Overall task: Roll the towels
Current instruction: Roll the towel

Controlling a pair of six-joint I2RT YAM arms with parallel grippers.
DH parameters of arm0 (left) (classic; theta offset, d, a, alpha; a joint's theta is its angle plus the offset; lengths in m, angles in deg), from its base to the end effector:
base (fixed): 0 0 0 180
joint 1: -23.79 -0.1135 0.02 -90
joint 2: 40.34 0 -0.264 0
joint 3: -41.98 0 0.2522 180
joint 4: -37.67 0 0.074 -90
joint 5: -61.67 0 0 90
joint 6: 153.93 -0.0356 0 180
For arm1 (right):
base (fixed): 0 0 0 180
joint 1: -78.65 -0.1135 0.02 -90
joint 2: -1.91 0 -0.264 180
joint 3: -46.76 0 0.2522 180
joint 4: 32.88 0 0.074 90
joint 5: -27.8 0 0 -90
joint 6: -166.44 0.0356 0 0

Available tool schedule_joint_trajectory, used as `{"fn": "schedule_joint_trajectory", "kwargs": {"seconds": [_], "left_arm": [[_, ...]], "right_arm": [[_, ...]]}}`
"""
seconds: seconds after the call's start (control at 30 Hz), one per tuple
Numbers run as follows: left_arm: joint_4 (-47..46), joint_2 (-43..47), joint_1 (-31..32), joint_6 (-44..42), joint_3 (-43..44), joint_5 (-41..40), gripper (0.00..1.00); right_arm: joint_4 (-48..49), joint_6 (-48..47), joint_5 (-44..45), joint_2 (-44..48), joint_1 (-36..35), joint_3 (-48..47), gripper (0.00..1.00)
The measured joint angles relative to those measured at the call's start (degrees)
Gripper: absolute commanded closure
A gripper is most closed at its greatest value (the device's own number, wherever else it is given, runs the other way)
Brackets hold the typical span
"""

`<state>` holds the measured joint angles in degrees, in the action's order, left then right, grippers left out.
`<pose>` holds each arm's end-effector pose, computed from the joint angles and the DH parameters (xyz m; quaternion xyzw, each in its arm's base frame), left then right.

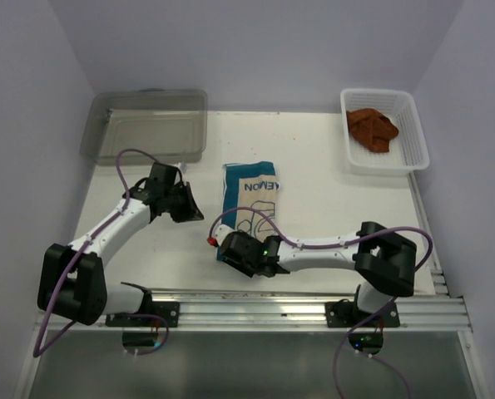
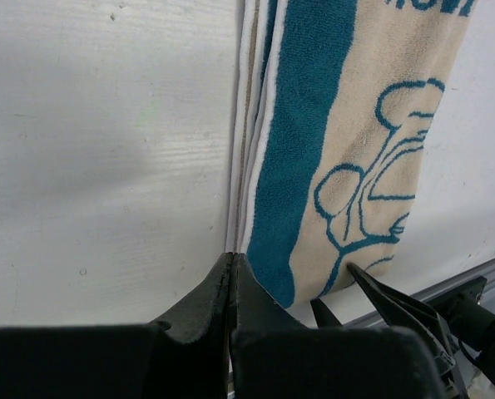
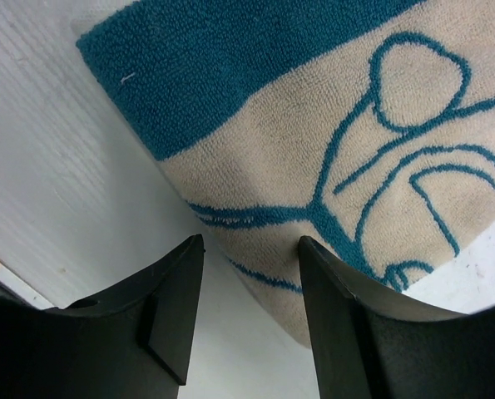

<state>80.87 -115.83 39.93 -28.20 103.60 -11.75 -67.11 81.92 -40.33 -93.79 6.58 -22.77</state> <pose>0.2445 -0.0813 0.2179 -0.1212 0.9421 -0.2470 0.1917 0.1128 0.3055 0.1719 -0.4806 0.8201 0.0141 0.3104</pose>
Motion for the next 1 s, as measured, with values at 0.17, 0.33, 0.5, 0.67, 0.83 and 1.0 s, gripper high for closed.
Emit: {"fn": "schedule_joint_trajectory", "kwargs": {"seconds": [0.17,0.33,0.5,0.67,0.83,1.0], "left_arm": [[-0.2,0.0,0.0,0.0,-0.5,0.6,1.00],[-0.2,0.0,-0.1,0.0,-1.0,1.3,1.00],[-0.7,0.0,-0.2,0.0,-1.9,1.9,1.00],[-1.2,0.1,-0.3,0.0,-4.1,2.7,1.00],[-1.3,2.0,-0.3,0.0,-6.5,3.3,1.00],[-1.7,4.4,-0.3,0.0,-7.9,4.1,1.00]], "right_arm": [[2.9,-0.8,1.4,-2.2,0.0,0.8,0.61],[4.3,-1.4,1.9,-2.6,0.0,1.2,0.96],[4.6,-2.0,1.9,-2.5,0.0,1.2,1.00],[3.7,-2.5,-0.6,-1.8,0.9,0.9,1.00],[0.2,-2.6,-6.4,-1.0,4.0,-2.3,1.00],[-3.9,-3.4,-12.2,-1.0,7.8,-7.0,1.00]]}}
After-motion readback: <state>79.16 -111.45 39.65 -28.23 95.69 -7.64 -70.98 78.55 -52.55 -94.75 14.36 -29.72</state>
